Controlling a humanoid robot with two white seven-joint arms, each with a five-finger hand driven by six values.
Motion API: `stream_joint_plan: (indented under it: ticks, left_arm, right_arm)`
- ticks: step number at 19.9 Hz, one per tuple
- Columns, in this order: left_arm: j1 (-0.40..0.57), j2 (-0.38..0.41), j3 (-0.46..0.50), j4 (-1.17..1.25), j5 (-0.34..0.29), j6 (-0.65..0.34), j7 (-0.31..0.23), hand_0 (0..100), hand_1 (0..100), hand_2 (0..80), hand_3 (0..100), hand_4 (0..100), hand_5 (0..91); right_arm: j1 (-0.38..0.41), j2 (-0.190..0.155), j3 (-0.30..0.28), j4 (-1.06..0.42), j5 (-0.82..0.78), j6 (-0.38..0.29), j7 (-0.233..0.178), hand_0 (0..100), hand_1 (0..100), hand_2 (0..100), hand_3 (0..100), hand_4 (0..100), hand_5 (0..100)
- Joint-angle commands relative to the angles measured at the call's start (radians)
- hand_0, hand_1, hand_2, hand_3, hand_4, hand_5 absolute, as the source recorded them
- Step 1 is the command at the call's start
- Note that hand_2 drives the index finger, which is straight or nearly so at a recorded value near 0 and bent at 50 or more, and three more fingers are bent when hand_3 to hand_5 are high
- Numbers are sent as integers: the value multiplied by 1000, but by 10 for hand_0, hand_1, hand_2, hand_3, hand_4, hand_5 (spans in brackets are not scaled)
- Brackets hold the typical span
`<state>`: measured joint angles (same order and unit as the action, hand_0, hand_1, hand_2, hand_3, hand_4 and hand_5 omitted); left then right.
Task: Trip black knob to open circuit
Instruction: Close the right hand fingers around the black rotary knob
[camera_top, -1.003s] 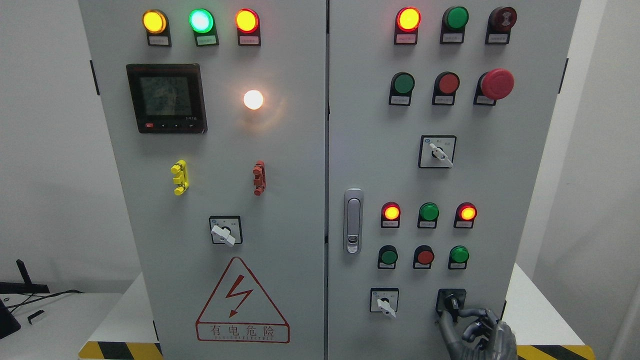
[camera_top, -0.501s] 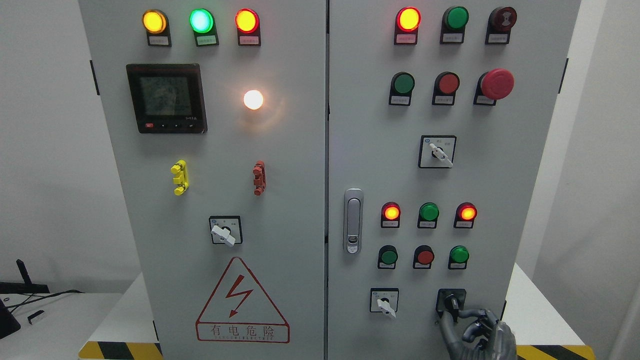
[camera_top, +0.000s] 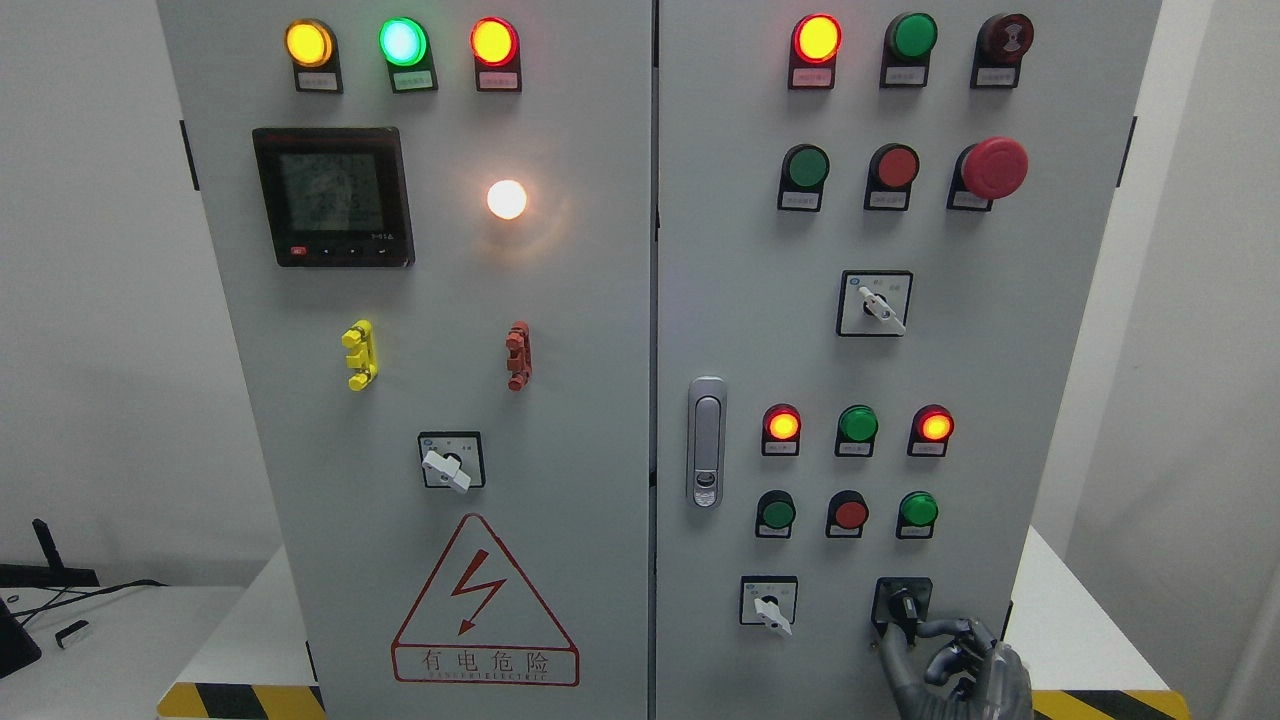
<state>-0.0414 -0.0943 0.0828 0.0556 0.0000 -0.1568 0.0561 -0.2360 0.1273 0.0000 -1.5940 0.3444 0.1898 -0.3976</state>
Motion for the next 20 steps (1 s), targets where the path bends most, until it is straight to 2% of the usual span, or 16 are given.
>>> stream_joint_plan:
  ticks: [1, 20]
  left_arm:
    - [0, 1, 0, 1, -31, 0, -1, 120, 389, 0, 0, 0, 0]
    - [0, -1, 0, 0, -31, 0, -1, 120, 389, 0, 0, 0, 0]
  right_arm:
    - [-3, 0, -17, 2, -2, -1, 2, 321, 782, 571, 948, 900, 990]
    - [-9, 0, -11, 2, -39, -1, 3, 326, 790, 580, 960, 906, 993]
